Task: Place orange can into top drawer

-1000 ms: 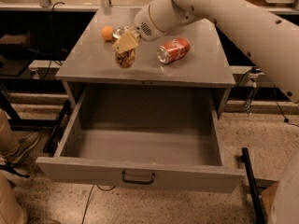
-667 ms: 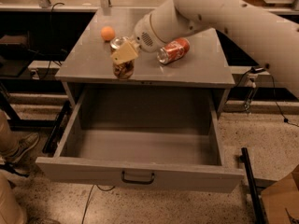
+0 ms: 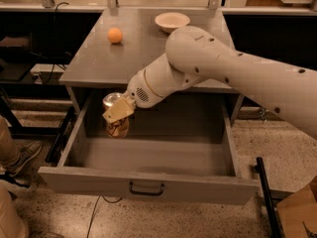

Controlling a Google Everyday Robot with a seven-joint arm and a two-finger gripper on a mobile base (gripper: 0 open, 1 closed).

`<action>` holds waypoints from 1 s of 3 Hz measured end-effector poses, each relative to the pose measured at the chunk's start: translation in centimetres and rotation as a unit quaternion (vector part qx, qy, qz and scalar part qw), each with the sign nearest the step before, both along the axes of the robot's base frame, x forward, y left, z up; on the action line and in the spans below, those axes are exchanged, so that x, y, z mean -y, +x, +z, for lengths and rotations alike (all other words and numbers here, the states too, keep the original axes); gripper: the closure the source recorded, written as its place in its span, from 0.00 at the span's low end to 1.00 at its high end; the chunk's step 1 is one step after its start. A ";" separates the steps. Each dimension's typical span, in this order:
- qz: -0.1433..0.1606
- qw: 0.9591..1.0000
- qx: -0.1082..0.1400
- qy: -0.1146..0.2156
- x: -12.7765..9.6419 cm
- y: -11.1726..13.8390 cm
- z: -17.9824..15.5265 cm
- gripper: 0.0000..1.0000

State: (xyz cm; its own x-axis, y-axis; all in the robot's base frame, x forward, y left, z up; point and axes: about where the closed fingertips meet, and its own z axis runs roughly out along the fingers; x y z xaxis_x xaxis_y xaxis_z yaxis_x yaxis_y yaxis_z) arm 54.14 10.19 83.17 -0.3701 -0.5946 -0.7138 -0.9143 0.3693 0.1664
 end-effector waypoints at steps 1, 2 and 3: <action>0.000 1.000 0.000 0.000 0.0 0.0 0.0 1.00; -0.020 1.000 0.001 0.008 0.2 0.6 -1.9 1.00; -0.071 0.997 0.012 0.010 0.9 2.3 -6.3 1.00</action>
Offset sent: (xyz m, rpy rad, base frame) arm 0.0273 -0.0126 -0.0816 0.0737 -0.0075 -0.1889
